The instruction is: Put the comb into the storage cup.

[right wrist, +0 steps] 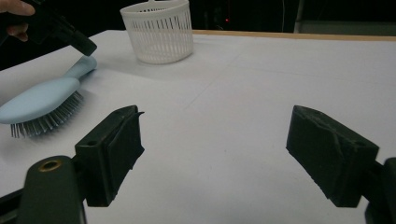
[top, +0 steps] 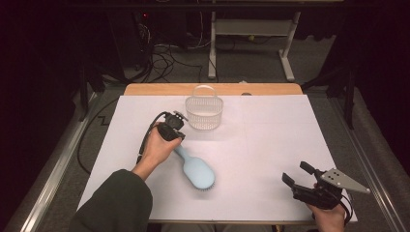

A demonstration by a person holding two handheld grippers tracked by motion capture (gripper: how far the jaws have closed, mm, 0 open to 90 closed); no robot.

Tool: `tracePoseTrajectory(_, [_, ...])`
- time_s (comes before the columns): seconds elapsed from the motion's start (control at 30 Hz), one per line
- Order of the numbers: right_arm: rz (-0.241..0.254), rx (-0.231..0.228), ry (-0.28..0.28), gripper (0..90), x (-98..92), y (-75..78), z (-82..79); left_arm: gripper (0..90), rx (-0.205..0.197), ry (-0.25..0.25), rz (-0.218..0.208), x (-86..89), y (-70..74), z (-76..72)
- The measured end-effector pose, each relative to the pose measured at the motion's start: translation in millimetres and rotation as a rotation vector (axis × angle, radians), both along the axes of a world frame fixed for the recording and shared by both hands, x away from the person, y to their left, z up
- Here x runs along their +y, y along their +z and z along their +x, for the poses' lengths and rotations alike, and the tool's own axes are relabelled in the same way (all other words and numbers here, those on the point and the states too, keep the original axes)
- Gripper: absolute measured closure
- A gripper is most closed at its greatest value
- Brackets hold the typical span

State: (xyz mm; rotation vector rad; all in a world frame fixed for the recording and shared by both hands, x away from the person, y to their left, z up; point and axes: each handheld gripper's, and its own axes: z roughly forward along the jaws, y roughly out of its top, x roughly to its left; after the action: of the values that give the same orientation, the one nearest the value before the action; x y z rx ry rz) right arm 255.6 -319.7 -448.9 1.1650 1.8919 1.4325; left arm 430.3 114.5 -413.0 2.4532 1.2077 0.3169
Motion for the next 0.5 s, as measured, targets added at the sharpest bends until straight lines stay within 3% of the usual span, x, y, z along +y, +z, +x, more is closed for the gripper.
tracePoseTrajectory(0.23, [0.001, -0.003, -0.005, 18.6, -0.8, 0.2, -0.6, 86.9, -0.006, 0.009, 0.03, 2.2, -3.1, 2.7])
tracePoseTrajectory(0.5, [0.002, 0.003, -0.005, 18.6, -0.6, 0.0, -0.3, 89.7, 0.026, 0.015, 0.037, 2.3, -7.4, 5.6])
